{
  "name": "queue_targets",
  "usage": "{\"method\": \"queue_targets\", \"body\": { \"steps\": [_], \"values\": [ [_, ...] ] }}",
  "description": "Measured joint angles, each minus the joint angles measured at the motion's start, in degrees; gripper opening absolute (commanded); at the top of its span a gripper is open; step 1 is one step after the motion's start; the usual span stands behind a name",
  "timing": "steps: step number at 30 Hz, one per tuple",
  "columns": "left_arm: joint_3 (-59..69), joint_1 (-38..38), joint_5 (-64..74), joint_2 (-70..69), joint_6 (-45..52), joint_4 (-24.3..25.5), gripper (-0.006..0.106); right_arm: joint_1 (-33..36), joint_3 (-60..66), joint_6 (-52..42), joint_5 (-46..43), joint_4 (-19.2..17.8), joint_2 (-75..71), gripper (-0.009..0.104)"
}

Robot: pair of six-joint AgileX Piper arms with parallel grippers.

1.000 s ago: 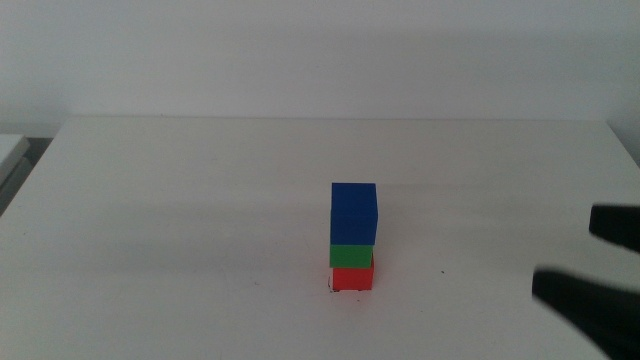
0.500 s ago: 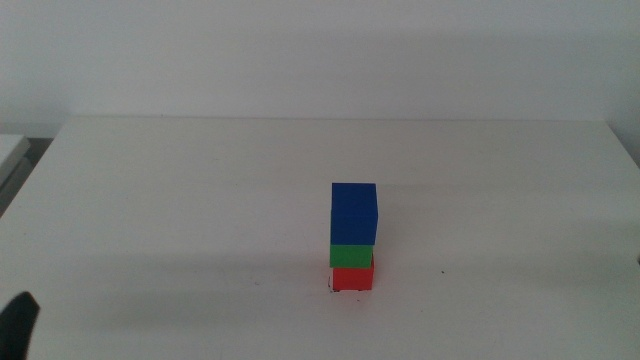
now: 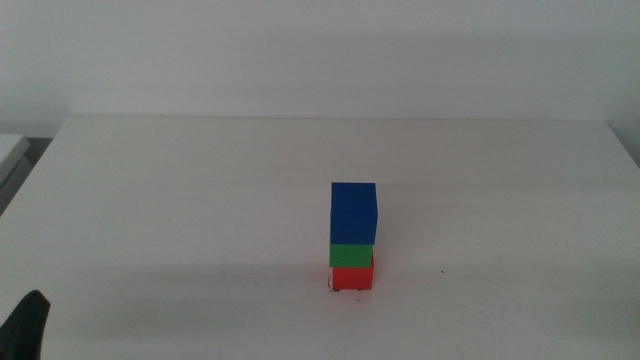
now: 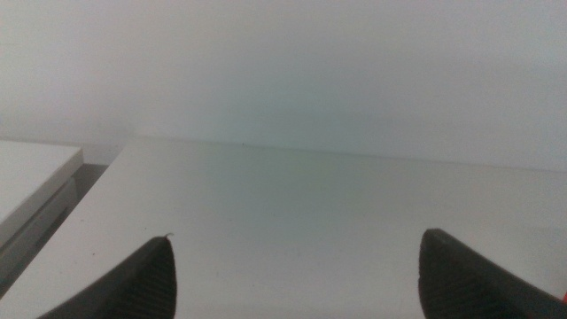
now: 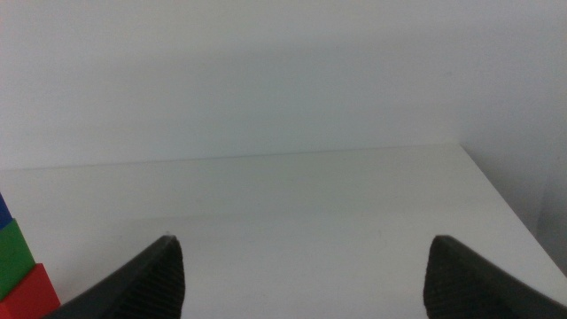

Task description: Stack red cubes first, then green, then blue cubes in a specific spot.

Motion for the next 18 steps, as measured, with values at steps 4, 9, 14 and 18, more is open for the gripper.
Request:
{"method": "queue_targets", "body": {
  "steps": [4, 9, 14, 18],
  "values": [
    [-0.05, 0.00, -0.64, 0.00, 0.00, 0.13, 0.094, 0.00, 0.00, 0.00, 0.19, -0.13, 0.00, 0.082],
    [-0.05, 0.00, -0.75, 0.00, 0.00, 4.21, 0.094, 0.00, 0.00, 0.00, 0.23, -0.13, 0.00, 0.082],
    [-0.05, 0.00, -0.86, 0.00, 0.00, 6.49, 0.094, 0.00, 0.00, 0.00, 0.23, -0.13, 0.00, 0.082],
    [-0.05, 0.00, -0.86, 0.00, 0.00, 6.89, 0.094, 0.00, 0.00, 0.00, 0.23, -0.13, 0.00, 0.082]
  ]
}}
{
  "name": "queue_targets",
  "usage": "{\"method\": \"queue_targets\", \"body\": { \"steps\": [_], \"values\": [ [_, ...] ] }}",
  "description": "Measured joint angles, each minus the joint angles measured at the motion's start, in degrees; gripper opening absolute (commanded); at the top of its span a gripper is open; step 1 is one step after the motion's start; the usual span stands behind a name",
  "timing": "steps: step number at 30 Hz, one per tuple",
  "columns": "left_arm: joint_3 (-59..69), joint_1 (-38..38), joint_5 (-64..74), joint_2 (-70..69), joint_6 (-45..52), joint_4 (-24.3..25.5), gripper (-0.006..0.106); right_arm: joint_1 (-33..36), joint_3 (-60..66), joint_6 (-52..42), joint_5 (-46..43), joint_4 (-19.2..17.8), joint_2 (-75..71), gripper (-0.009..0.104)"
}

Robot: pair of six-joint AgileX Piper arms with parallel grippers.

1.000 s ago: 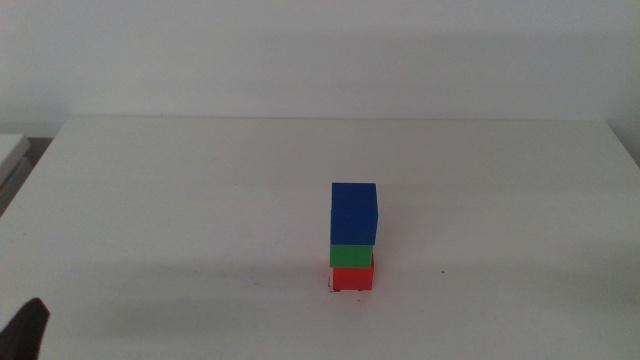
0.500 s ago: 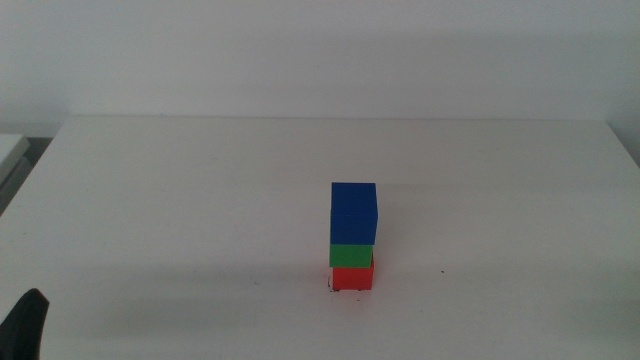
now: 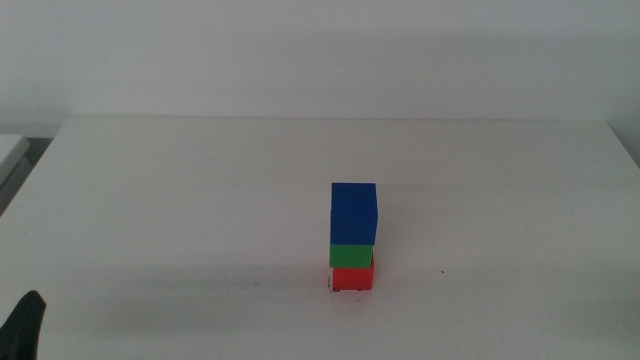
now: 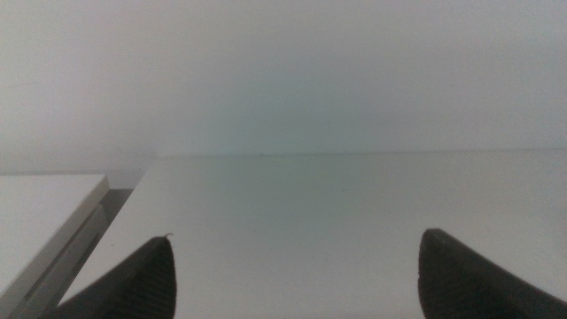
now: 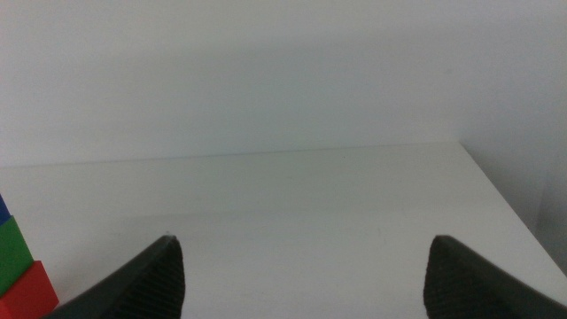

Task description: Stack red cubes first, then green, then blue cubes in a specific spot.

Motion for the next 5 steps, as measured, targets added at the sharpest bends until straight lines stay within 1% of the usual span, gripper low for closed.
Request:
{"method": "queue_targets", "body": {
  "steps": [5],
  "values": [
    [0.00, 0.00, 0.00, 0.00, 0.00, 0.44, 0.094, 0.00, 0.00, 0.21, 0.00, 0.00, 0.00, 0.082]
  ]
}}
